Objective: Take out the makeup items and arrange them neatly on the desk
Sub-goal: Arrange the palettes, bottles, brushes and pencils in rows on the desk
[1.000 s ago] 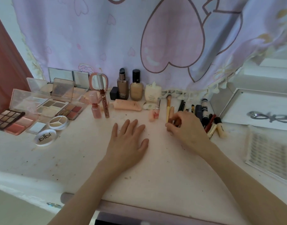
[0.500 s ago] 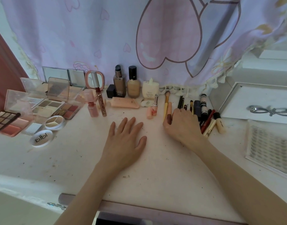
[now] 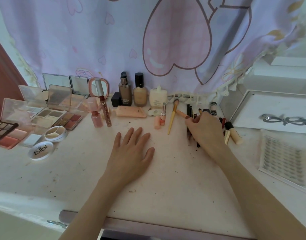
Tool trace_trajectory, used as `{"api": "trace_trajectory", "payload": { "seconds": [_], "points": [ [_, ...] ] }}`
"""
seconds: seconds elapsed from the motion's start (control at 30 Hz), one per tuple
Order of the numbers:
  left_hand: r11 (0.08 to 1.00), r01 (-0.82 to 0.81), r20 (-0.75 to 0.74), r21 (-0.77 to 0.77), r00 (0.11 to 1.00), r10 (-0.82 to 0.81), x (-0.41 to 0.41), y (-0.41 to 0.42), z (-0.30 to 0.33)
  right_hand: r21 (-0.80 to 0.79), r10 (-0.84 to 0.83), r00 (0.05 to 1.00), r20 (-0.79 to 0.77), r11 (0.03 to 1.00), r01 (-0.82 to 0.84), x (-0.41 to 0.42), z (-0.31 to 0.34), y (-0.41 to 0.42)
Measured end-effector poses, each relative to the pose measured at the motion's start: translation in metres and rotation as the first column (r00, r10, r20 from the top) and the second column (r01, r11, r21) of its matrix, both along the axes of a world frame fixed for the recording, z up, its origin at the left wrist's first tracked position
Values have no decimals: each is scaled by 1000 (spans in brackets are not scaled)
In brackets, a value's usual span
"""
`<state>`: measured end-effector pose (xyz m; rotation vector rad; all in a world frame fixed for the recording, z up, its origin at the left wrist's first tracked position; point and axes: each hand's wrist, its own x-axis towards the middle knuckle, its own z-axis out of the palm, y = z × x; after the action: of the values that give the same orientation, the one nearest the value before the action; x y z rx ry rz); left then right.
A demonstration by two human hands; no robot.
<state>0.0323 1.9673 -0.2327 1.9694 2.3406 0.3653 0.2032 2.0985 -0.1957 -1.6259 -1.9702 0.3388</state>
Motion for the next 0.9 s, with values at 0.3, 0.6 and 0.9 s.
{"api": "trace_trajectory", "payload": {
  "seconds": [0.3, 0.6, 0.9],
  "points": [
    [967, 42, 168, 252, 982, -87, -1, -6, 0, -37, 28, 353, -935, 984, -174, 33, 28, -17],
    [883, 3, 409, 470, 885, -221, 8, -12, 13, -191, -63, 214, -975, 728, -659, 10, 7, -43],
    [855, -3, 288, 519, 942, -172, 9, -16, 16, -301, -137, 281, -950, 638, -709, 3, 2, -53]
  ]
}}
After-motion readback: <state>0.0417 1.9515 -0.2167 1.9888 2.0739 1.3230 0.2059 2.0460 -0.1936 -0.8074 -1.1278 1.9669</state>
